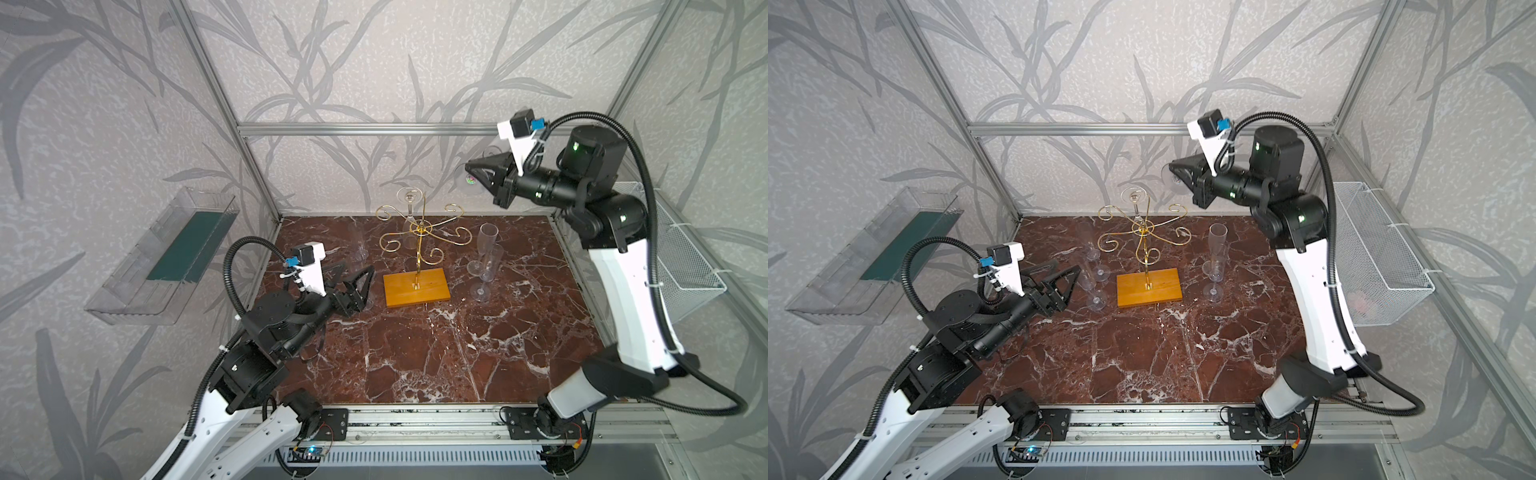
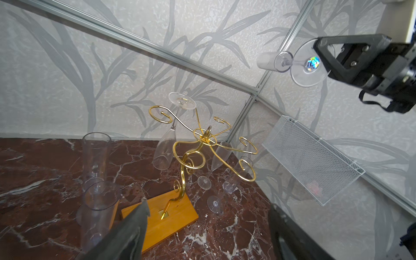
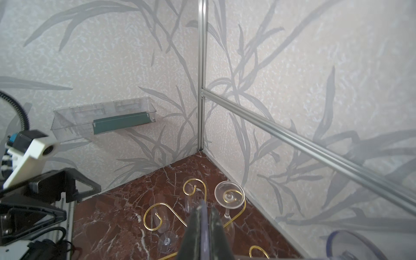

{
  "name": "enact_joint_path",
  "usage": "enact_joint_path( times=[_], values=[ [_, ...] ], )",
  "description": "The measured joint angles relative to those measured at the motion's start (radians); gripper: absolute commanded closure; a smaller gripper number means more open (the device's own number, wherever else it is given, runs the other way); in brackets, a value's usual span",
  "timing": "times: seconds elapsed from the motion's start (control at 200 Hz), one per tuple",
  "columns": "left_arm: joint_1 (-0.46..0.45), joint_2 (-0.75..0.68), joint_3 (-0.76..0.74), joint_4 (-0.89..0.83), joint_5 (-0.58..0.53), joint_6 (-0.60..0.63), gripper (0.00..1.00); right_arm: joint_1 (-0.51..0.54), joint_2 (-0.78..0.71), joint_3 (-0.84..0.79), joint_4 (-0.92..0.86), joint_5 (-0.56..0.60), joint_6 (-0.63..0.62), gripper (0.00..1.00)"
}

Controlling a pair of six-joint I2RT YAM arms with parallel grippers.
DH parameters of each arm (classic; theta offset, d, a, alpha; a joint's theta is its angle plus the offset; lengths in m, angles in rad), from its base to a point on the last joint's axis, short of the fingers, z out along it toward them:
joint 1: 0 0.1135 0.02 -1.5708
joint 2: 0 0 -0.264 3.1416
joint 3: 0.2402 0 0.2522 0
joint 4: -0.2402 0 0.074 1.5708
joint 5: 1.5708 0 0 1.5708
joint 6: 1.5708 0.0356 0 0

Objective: Take the wine glass off the wine glass rack
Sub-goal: 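Lower the held glass toward the robot while the left gripper reaches for its stem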

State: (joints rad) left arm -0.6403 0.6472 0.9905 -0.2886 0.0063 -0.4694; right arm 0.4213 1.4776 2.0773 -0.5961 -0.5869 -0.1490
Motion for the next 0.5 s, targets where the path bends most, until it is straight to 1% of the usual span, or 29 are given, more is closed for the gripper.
enact_joint_path(
  times=[0.08,0.125,0.225,0.36,0.5],
  values=[
    [0.0,0.014,0.004,0.032,0.03,-0.017,0.16,0.043,-0.173,-0.288,0.128,0.012,-0.079,1.0],
    [0.0,0.021,0.005,0.05,0.049,-0.029,0.16,0.055,-0.247,-0.409,0.183,0.024,-0.118,1.0],
    [0.0,0.047,0.007,0.089,0.093,-0.055,0.16,0.07,-0.382,-0.623,0.287,0.051,-0.203,1.0],
    [0.0,0.098,0.011,0.138,0.166,-0.084,0.16,0.101,-0.536,-0.846,0.373,0.086,-0.303,1.0],
    [0.0,0.162,0.016,0.171,0.272,-0.111,0.17,0.172,-0.639,-0.976,0.395,0.121,-0.418,1.0]
  ],
)
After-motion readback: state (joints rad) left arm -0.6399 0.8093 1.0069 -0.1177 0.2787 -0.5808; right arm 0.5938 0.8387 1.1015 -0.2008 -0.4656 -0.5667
